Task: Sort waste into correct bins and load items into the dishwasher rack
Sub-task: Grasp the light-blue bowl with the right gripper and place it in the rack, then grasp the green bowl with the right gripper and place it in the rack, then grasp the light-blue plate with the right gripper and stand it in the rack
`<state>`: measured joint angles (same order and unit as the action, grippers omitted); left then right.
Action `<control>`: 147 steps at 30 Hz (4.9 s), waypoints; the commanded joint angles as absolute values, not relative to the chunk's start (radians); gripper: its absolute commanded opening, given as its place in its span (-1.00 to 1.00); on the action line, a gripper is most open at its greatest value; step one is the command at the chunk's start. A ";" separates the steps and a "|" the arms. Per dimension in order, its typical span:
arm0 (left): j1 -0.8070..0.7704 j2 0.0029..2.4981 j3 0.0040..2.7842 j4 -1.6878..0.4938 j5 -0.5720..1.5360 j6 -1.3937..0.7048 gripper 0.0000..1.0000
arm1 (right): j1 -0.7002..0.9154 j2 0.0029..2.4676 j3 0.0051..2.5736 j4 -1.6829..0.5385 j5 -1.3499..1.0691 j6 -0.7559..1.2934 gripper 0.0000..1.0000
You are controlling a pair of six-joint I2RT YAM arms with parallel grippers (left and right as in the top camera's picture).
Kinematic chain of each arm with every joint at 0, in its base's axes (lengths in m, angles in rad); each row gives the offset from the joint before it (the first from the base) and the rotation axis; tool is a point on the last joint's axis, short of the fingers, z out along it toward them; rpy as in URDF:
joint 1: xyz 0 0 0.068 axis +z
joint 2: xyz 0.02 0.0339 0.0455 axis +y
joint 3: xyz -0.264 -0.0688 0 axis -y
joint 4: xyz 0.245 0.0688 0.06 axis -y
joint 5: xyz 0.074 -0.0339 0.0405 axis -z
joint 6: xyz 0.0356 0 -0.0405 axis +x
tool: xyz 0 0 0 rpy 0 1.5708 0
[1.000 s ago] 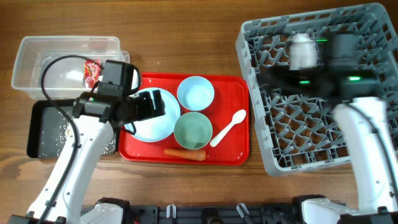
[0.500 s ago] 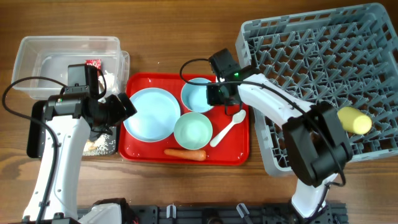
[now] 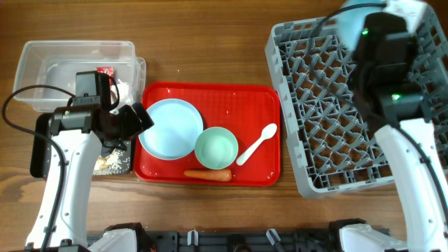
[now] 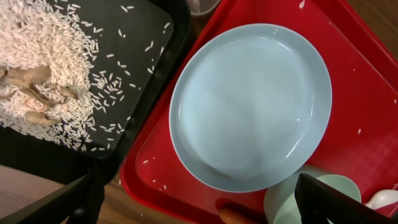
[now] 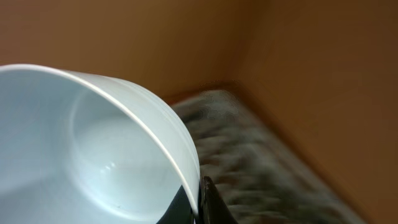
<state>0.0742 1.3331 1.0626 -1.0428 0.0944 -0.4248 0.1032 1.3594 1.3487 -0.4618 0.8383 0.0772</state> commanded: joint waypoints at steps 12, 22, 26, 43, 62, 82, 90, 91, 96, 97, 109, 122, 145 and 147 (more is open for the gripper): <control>0.079 1.328 1.056 -1.029 0.088 -0.435 1.00 | -0.255 1.883 1.348 -0.073 1.207 -0.309 -0.91; 0.079 1.329 1.056 -1.010 0.088 -0.435 1.00 | -0.102 1.939 1.335 -0.511 0.920 0.083 -0.24; 0.079 1.329 1.056 -1.011 0.088 -0.434 1.00 | -0.065 1.887 1.335 -0.589 0.768 0.052 0.08; 0.079 1.330 1.056 -1.002 0.088 -0.434 1.00 | 0.556 1.774 1.333 -0.878 -0.274 0.169 0.51; 0.079 1.330 1.056 -1.002 0.088 -0.435 1.00 | 0.333 1.456 1.356 -0.812 0.617 0.179 -0.91; 0.079 1.330 1.056 -0.976 0.088 -0.435 1.00 | 0.001 2.032 1.353 0.177 1.156 -0.514 -0.91; 0.079 1.330 1.056 -0.976 0.088 -0.435 1.00 | 0.159 2.080 1.345 -0.047 1.152 -0.331 -0.15; 0.079 1.330 1.056 -0.977 0.088 -0.434 1.00 | 0.176 2.078 1.345 -0.108 1.151 -0.269 0.01; 0.079 1.330 1.056 -0.985 0.088 -0.434 1.00 | 0.195 1.930 1.345 -0.447 0.892 -0.022 0.43; 0.079 1.330 1.056 -0.988 0.088 -0.434 1.00 | 0.195 1.880 1.345 -0.477 0.831 -0.015 0.44; 0.229 1.327 1.056 -1.082 0.018 -0.462 1.00 | 0.345 1.550 1.339 -0.676 -0.260 0.118 0.52; 0.474 1.328 1.056 -1.142 0.093 -0.483 1.00 | 0.784 2.060 1.339 -0.449 -0.078 0.551 0.11; 0.474 1.328 1.056 -1.126 0.104 -0.484 1.00 | 0.272 1.501 1.333 -0.420 1.103 -0.112 -0.91; 0.474 1.328 1.056 -1.126 0.104 -0.484 1.00 | 0.239 1.551 1.333 -0.421 1.110 -0.101 -0.91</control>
<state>0.4686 1.3331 1.0573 -1.1282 0.0944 -0.4702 0.2626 1.4929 1.3346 -0.4232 1.0168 -0.0883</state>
